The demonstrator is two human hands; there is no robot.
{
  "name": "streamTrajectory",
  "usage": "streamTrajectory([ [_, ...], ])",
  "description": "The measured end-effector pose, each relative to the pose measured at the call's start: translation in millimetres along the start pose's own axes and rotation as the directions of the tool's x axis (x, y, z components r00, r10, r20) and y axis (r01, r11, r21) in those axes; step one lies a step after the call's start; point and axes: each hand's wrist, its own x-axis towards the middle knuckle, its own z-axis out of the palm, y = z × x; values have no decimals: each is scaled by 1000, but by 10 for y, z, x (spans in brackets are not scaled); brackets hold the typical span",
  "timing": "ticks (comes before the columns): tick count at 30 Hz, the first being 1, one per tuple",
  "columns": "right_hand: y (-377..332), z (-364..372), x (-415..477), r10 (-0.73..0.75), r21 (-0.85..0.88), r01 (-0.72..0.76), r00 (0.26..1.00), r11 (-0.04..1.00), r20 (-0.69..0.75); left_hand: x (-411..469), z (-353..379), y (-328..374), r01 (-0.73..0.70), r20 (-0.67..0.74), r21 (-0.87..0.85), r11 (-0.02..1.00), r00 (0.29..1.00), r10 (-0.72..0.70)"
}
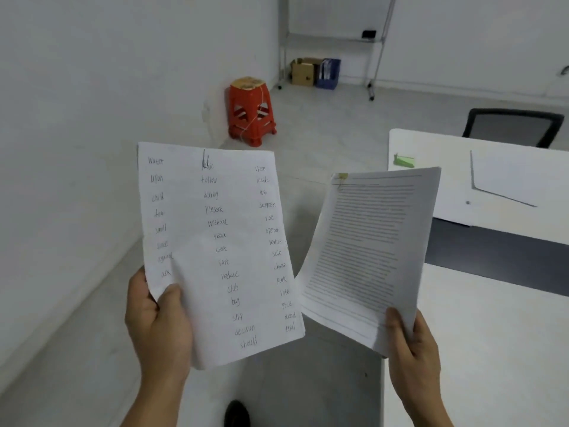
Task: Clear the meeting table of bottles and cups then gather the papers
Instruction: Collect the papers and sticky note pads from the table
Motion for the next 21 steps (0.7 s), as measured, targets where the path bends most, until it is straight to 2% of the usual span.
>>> streamTrajectory([
  [4,-269,365,501,63,10,-62,982,998,-179,912,923,150,-9,225,-3,1000,974,9],
  [6,-351,461,682,97,26,-94,948,995,-303,1231,1431,245,-14,336,8,1000,942,10],
  [11,-336,654,1245,202,134,-155,836,979,-511,1692,2700,268,-1,560,49,999,828,-26],
  [16,-116,865,2309,390,322,-241,727,916,-565,1933,4050,45,13,659,119,993,747,-89],
  [21,-184,852,3574,463,451,-216,686,866,-561,2113,5409,202,-20,698,154,988,710,-94],
])
